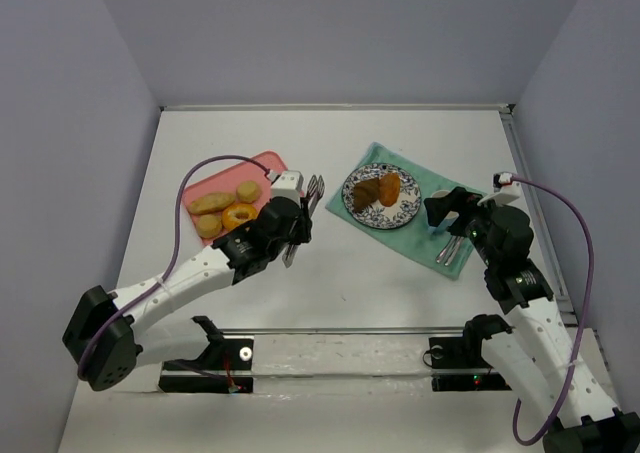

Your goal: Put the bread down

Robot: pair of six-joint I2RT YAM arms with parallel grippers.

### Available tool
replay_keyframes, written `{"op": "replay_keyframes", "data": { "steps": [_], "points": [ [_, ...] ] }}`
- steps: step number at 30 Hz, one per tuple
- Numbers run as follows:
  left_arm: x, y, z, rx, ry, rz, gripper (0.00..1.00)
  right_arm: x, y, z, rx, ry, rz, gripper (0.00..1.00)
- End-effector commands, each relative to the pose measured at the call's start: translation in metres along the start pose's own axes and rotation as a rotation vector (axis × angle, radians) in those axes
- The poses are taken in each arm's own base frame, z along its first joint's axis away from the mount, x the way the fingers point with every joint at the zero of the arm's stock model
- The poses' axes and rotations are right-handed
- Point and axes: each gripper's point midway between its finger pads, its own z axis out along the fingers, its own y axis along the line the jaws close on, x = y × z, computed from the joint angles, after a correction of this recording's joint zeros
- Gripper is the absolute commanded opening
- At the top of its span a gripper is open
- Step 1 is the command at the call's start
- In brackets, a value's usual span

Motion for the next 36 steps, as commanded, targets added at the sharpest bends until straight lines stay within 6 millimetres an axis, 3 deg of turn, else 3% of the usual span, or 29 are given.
{"op": "replay_keyframes", "data": {
  "steps": [1, 4, 8, 10, 14, 17, 21, 24, 30, 31, 34, 36],
  "points": [
    [0.026, 0.013, -0.009, -0.002, 0.013, -0.1, 0.45, -0.006, -0.001, 0.001, 0.007, -0.03, 0.005, 0.99],
    [0.055, 0.027, -0.008, -0.031, 0.071, -0.096, 0.47, -0.005, -0.001, 0.002, 0.011, -0.026, 0.01, 0.99],
    [0.081, 0.031, -0.004, -0.041, 0.144, -0.098, 0.57, -0.004, -0.001, 0.004, 0.012, -0.017, 0.011, 0.99],
    [0.086, 0.034, -0.002, -0.06, 0.156, -0.099, 0.64, -0.003, -0.001, 0.004, 0.009, -0.015, 0.011, 0.99],
    [0.092, 0.038, -0.003, -0.079, 0.182, -0.091, 0.87, -0.006, -0.001, 0.002, 0.012, -0.029, 0.017, 0.99],
    [0.084, 0.039, -0.006, -0.092, 0.165, -0.09, 0.9, -0.005, -0.002, 0.001, 0.012, -0.029, 0.02, 0.99],
    [0.062, 0.036, -0.013, -0.087, 0.112, -0.1, 0.99, -0.008, 0.001, -0.002, 0.003, -0.04, 0.022, 0.99],
    [0.044, 0.043, -0.023, -0.128, 0.054, -0.119, 0.99, -0.009, -0.001, -0.003, 0.012, -0.052, 0.033, 1.0],
    [-0.029, 0.046, -0.051, -0.153, -0.185, -0.211, 0.99, -0.017, -0.008, -0.007, 0.06, -0.094, 0.08, 1.0],
    [-0.049, 0.044, -0.059, -0.149, -0.243, -0.218, 0.99, -0.02, -0.014, -0.007, 0.099, -0.109, 0.103, 1.0],
    [-0.079, 0.046, -0.073, -0.161, -0.342, -0.263, 0.99, -0.021, -0.024, -0.009, 0.158, -0.115, 0.112, 1.0],
    [-0.088, 0.048, -0.077, -0.171, -0.38, -0.281, 0.99, -0.021, -0.024, -0.01, 0.158, -0.113, 0.112, 1.0]
  ]
}}
